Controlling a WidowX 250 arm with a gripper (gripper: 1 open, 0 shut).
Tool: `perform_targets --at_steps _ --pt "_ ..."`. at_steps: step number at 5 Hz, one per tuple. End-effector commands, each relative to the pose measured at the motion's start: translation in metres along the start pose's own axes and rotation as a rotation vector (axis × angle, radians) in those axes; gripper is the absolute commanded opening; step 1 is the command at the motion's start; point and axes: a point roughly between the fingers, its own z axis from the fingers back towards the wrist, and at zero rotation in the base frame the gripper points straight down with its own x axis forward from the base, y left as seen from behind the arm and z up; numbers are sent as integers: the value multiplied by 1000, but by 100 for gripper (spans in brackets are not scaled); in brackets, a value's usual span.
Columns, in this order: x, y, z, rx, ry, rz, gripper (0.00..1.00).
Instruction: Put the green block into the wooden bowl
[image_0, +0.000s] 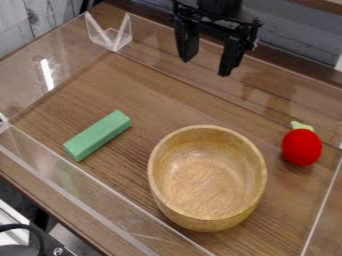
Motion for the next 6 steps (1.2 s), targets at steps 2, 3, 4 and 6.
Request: perform_targets --at_steps 2,3,4,6 --pt "-24 19 -15 -6 53 -61 100" --pt "-46 45 -15 8 49 -78 100" --pt "-64 71 -18 16 44 -108 100" --pt "-93 104 -28 44 20 -165 100"
